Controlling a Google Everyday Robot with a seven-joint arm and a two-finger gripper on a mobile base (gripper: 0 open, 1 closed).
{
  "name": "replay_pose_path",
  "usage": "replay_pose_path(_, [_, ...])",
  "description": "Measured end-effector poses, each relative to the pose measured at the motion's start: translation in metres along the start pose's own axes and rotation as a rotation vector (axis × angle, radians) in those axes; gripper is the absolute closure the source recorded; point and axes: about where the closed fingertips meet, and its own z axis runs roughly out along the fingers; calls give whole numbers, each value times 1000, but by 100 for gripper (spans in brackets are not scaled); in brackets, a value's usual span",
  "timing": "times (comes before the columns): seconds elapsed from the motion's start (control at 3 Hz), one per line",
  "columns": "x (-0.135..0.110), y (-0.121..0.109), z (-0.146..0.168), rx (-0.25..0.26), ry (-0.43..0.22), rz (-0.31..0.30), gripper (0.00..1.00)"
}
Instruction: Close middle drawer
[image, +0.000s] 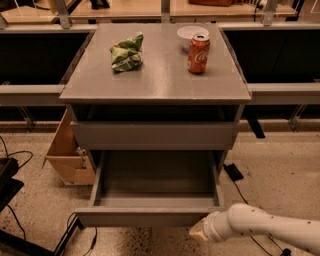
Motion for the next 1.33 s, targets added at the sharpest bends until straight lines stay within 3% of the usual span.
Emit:
replay_pose_path(0.33, [-8, -18, 1, 4, -11, -7, 100])
replay_pose_path(0.67, [-38, -74, -3, 40, -53, -34, 100])
replay_pose_path(1.0, [-38, -74, -3, 40, -53, -35, 100])
replay_pose_path(1.33, [-47, -96, 10, 29, -65, -53, 100])
